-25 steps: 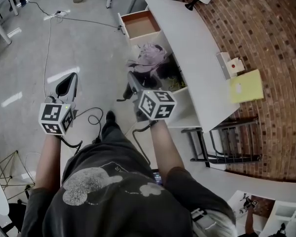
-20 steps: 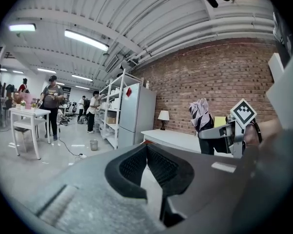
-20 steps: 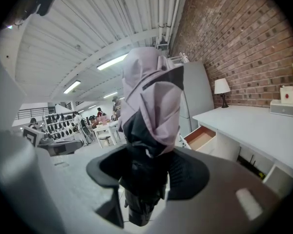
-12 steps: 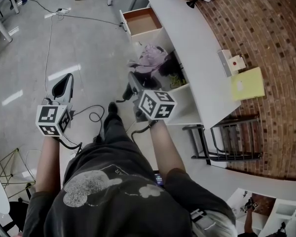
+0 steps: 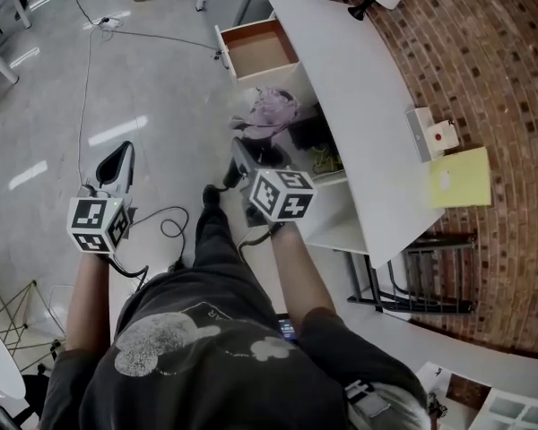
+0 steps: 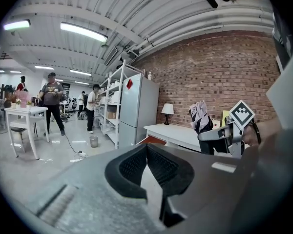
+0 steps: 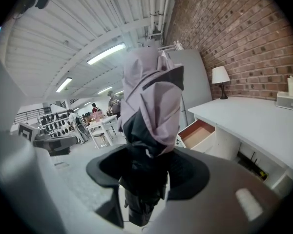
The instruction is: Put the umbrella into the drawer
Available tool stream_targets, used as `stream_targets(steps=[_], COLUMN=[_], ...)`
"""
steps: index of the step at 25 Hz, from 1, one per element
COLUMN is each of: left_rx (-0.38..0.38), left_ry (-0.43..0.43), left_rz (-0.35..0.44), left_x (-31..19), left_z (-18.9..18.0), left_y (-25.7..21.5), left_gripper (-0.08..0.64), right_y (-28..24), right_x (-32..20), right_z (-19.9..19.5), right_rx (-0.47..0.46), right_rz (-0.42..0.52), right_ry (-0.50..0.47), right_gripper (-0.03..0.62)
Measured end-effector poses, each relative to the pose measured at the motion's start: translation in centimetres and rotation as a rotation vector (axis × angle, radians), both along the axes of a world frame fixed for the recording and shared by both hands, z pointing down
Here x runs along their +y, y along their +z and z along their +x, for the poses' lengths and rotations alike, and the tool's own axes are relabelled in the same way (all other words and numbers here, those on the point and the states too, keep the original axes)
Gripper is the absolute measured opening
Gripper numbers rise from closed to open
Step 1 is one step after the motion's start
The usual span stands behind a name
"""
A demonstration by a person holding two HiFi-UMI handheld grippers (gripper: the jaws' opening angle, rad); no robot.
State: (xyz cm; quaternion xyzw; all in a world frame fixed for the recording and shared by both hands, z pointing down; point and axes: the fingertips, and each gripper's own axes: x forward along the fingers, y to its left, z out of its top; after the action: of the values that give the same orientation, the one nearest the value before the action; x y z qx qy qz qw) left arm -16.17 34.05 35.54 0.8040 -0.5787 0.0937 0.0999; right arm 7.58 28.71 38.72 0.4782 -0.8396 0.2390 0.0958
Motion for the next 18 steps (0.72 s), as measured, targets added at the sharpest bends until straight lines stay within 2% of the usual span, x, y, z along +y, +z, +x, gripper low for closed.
stream_targets(steps=[9, 18], left_rx=[-0.009, -0.026], left_ry=[-0.045, -0.074], left_rz=[-0.072, -0.044], left_x=[-14.6, -25.6], left_z=[3.4, 5.9], left_y=[1.6, 0.8], left_gripper=[0.011, 0.011], right_y=[2.0, 2.7], right_x=[-15.2, -26.0], right_z=[3.2, 4.8], right_rx=[0.014, 0.015], right_rz=[-0.062, -0.068], right_ry=[-0.054, -0.108], right_gripper=[0.239, 0.239])
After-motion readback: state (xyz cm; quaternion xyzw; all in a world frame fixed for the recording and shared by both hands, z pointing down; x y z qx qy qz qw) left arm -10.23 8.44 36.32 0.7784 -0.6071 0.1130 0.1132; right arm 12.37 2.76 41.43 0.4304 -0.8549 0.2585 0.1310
